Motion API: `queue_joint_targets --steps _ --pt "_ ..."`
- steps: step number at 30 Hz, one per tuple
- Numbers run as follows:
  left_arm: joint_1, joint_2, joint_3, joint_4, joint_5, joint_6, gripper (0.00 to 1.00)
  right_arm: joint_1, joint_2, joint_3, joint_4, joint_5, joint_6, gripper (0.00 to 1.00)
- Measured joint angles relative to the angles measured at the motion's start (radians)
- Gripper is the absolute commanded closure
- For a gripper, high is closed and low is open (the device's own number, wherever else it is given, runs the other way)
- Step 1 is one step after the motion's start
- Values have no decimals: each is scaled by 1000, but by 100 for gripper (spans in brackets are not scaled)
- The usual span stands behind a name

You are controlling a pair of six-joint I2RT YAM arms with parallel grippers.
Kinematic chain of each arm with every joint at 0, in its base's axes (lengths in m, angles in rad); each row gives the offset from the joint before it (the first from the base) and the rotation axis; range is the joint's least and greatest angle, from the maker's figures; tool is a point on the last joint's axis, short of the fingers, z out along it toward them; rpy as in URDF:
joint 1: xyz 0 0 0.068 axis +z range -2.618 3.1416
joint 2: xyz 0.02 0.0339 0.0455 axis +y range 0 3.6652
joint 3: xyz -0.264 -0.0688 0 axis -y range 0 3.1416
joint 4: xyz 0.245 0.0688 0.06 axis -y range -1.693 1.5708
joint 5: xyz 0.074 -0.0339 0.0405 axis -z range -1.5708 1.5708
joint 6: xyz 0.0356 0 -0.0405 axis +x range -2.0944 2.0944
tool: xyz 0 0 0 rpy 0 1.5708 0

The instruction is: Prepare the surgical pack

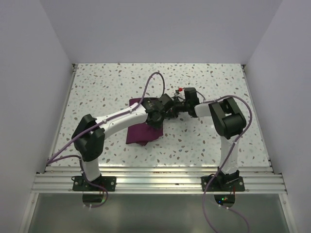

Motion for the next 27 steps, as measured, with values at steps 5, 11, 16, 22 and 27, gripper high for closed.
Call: queue_joint_targets --steps 5,11,16,22,27 --pt "17 -26 -19 13 26 0 100 -96 -71 38 -203 36 -171 80" --pt "34 -43 -19 13 45 2 100 -93 -106 41 -283 50 -256 82" --pt "37 -52 -27 20 59 2 100 -64 -101 36 -237 51 -223 96" --pt "37 -56 -43 37 72 3 100 -21 -19 34 -35 59 -72 100" --pt "43 -57 -50 42 78 5 100 17 85 69 74 85 45 100"
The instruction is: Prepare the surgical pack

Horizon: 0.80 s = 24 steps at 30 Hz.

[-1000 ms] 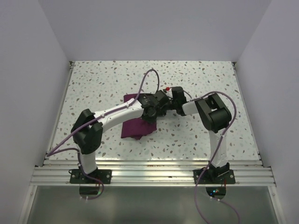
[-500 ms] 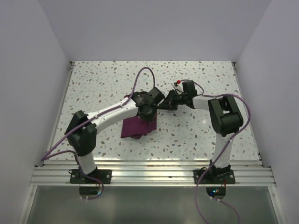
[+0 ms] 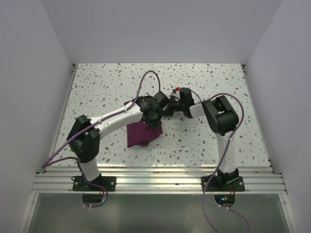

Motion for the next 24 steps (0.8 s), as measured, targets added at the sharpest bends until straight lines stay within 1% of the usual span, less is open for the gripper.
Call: queue_joint_targets --steps 3,7,10,17,24 --pt "3 -1 -2 5 1 -1 100 7 25 0 83 27 66 100" --pt "4 -11 -31 27 12 -2 100 -5 28 16 128 41 108 100" --pt "4 -21 -50 40 18 -3 100 -24 27 43 108 32 83 100" --pt "5 -31 -65 52 27 -3 100 -60 15 50 -19 -6 -21 100" --pt "6 -31 -65 52 34 -3 100 -29 10 28 -22 -41 -47 100"
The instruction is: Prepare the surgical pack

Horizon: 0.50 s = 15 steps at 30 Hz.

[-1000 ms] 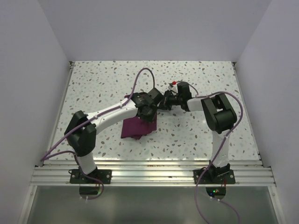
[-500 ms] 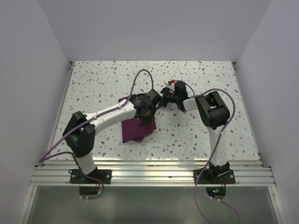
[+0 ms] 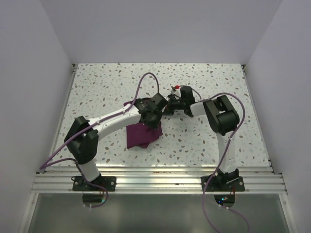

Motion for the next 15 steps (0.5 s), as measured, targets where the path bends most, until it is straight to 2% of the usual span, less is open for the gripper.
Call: queue_joint_targets --steps 3,8,15 --pt "0 0 0 0 3 0 100 37 0 0 61 -16 37 100" --pt "1 0 0 0 4 0 100 93 33 3 258 -18 153 100" --pt "1 0 0 0 7 0 100 90 130 24 369 -5 251 100"
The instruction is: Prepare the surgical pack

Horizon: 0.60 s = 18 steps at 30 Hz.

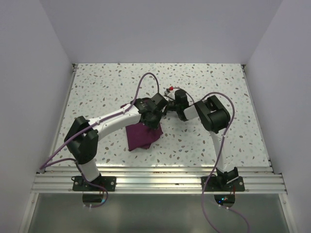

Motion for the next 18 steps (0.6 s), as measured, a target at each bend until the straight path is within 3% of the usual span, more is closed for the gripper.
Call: queue_joint_targets --steps 6,13,18 --pt "0 -4 -18 8 9 -1 100 -71 -66 -69 -66 -6 -63 100" --pt "10 -4 -31 22 23 -1 100 -154 -245 -103 -434 -21 -348 100" --pt "15 -6 -32 23 31 -1 100 -124 -335 -102 -557 -31 -473 100"
